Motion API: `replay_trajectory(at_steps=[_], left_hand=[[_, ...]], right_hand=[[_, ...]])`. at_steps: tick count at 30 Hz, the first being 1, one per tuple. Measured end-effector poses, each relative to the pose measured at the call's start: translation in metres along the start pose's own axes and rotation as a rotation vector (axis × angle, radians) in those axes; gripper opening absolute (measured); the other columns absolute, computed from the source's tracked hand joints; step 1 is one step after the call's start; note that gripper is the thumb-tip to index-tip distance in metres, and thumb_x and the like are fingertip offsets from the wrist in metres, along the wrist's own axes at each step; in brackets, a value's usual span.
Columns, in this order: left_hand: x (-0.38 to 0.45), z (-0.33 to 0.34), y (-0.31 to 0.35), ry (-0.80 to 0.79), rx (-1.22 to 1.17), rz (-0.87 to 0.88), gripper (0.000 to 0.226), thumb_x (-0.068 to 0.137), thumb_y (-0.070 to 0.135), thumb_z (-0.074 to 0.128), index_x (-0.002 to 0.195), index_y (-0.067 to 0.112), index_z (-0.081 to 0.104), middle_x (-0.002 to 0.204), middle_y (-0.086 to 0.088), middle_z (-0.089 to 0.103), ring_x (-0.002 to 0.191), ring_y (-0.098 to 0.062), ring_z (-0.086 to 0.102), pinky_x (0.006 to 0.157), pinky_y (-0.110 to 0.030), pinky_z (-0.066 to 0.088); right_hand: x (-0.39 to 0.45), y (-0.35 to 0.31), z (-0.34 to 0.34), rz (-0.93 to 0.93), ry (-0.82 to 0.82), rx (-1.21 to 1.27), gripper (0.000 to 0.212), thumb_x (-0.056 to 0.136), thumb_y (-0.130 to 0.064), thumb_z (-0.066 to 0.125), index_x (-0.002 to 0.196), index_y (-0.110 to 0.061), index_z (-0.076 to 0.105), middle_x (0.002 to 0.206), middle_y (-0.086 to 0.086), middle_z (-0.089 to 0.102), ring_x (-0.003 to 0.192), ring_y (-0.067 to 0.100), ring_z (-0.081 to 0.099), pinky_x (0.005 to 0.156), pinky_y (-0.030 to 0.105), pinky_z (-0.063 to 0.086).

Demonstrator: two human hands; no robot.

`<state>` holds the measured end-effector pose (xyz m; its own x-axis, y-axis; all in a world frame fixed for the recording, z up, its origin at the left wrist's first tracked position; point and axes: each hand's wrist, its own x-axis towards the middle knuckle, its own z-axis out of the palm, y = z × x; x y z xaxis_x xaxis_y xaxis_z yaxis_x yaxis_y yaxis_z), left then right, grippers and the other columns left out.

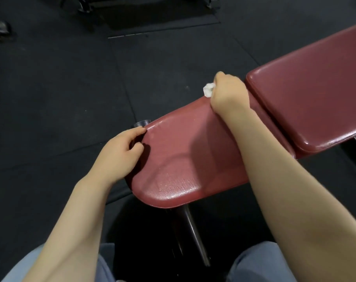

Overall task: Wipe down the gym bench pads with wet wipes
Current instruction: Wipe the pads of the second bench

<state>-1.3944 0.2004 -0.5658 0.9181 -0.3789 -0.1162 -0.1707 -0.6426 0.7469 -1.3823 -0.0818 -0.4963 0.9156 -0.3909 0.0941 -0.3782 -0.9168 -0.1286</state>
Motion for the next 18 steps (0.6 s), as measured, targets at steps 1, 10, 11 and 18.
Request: replay_trajectory(at_steps=[1, 10, 11, 18], left_hand=[[0.000, 0.000, 0.000, -0.004, -0.001, -0.003, 0.050, 0.092, 0.018, 0.051, 0.139, 0.035, 0.053, 0.142, 0.019, 0.051, 0.130, -0.001, 0.044, 0.102, -0.020, 0.030], [-0.008, -0.003, -0.014, -0.069, -0.128, -0.004, 0.055, 0.094, 0.014, 0.052, 0.140, 0.045, 0.049, 0.140, 0.038, 0.041, 0.132, 0.013, 0.035, 0.106, -0.014, 0.023], [-0.007, -0.002, -0.014, -0.062, -0.135, -0.007, 0.055, 0.094, 0.014, 0.052, 0.139, 0.046, 0.050, 0.138, 0.039, 0.041, 0.131, 0.013, 0.036, 0.106, -0.014, 0.024], [-0.001, 0.000, -0.007, -0.026, -0.087, -0.016, 0.053, 0.090, 0.015, 0.050, 0.138, 0.038, 0.054, 0.140, 0.024, 0.050, 0.127, 0.006, 0.042, 0.102, -0.017, 0.029]], right_hand=[[0.001, -0.003, 0.001, -0.021, -0.007, -0.015, 0.020, 0.090, -0.007, 0.046, 0.108, -0.002, 0.053, 0.107, 0.019, 0.062, 0.098, 0.039, 0.056, 0.074, 0.039, 0.036], [-0.183, 0.040, -0.007, 0.092, 0.126, 0.147, 0.018, 0.084, -0.001, 0.064, 0.078, -0.015, 0.055, 0.063, 0.005, 0.059, 0.055, 0.030, 0.053, 0.051, 0.029, 0.033], [-0.162, 0.033, -0.004, 0.079, 0.148, 0.136, 0.015, 0.085, -0.002, 0.064, 0.078, -0.013, 0.056, 0.068, 0.011, 0.063, 0.060, 0.036, 0.056, 0.055, 0.033, 0.035], [-0.014, -0.027, 0.015, -0.056, -0.036, -0.033, 0.018, 0.090, -0.007, 0.048, 0.107, -0.003, 0.053, 0.106, 0.020, 0.063, 0.098, 0.040, 0.057, 0.072, 0.037, 0.031]])
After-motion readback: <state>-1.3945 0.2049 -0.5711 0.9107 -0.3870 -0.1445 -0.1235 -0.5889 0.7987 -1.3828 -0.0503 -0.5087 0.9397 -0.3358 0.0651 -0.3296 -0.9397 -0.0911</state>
